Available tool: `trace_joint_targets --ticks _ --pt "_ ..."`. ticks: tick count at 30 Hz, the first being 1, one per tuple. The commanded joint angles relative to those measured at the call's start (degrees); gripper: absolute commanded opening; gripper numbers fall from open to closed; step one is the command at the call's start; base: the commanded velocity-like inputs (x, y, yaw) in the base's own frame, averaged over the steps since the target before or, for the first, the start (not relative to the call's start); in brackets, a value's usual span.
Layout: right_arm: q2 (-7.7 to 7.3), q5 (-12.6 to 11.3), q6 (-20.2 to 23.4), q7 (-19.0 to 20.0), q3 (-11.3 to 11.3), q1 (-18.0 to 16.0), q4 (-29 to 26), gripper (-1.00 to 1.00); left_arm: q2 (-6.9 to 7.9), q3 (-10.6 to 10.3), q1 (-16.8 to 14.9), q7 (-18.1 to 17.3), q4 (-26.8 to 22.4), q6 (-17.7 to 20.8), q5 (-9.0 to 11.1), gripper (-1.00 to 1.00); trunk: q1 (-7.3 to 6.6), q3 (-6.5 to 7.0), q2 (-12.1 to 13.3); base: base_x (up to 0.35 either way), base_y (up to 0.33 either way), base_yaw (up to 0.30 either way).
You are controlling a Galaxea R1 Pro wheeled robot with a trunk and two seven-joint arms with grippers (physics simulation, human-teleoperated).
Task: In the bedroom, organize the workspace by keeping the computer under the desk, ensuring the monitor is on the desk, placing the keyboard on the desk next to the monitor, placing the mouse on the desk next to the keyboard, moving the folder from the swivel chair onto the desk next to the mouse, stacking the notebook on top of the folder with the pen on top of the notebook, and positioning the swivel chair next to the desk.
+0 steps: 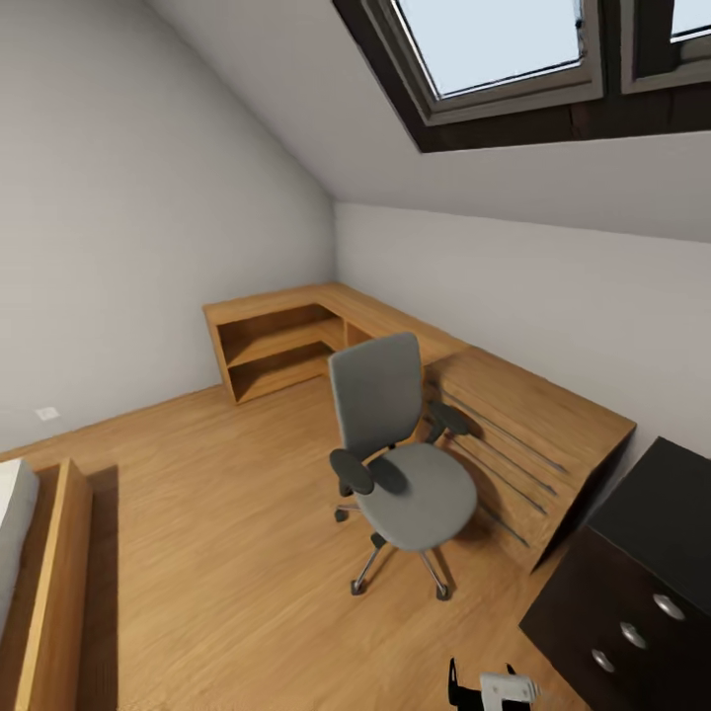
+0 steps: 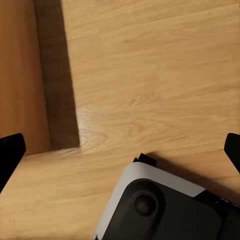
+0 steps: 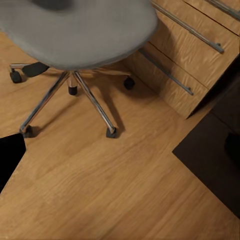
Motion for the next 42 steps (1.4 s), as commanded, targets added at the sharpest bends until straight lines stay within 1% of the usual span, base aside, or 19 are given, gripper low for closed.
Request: trace_joint_targets --ticks 1,5,16,24,27,33,42 --pt "0.10 -0.1 -0.8 -0.5 0.5 -0.1 0.2 1.00 0.07 -0.5 0.0 0.4 -0.1 -0.1 0.4 1.00 0.03 -0.10 -0.1 0.000 0.000 0.288" --pt "0.20 -0.1 -2.2 -0.5 0.5 -0.1 0.4 1.00 0.07 -0.5 0.0 0.4 -0.1 -0.1 0.4 1.00 0.03 -0.10 -0.1 0.000 0.000 0.288" --pt "0.10 -0.2 -2.5 -0.5 0.4 -0.1 0.5 1.00 0.07 -0.5 0.0 0.4 -0.1 -0.2 0.4 1.00 0.03 -0.10 -0.1 0.005 0.003 0.288" --pt "0.09 -0.2 -2.4 -0.5 0.5 -0.1 0.5 1.00 0.07 -0.5 0.0 0.4 -0.1 -0.2 0.4 1.00 0.03 -0.10 -0.1 0.205 0.182 0.288" --pt "0.13 -0.3 -2.4 -0.5 0.5 -0.1 0.5 1.00 0.07 -0.5 0.0 0.4 -0.1 -0.1 0.4 1.00 0.03 -0.08 -0.1 0.112 0.044 0.287" --pt "0.21 -0.7 -2.6 -0.6 0.4 -0.1 0.3 1.00 0.07 -0.5 0.0 0.4 -0.1 -0.1 0.4 1.00 0.03 0.17 -0.1 0.013 0.005 0.257" --pt "0.22 -0.8 -2.6 -0.6 0.4 -0.1 0.2 1.00 0.07 -0.5 0.0 0.4 -0.1 -0.1 0.4 1.00 0.03 0.79 -0.1 0.004 0.001 0.207"
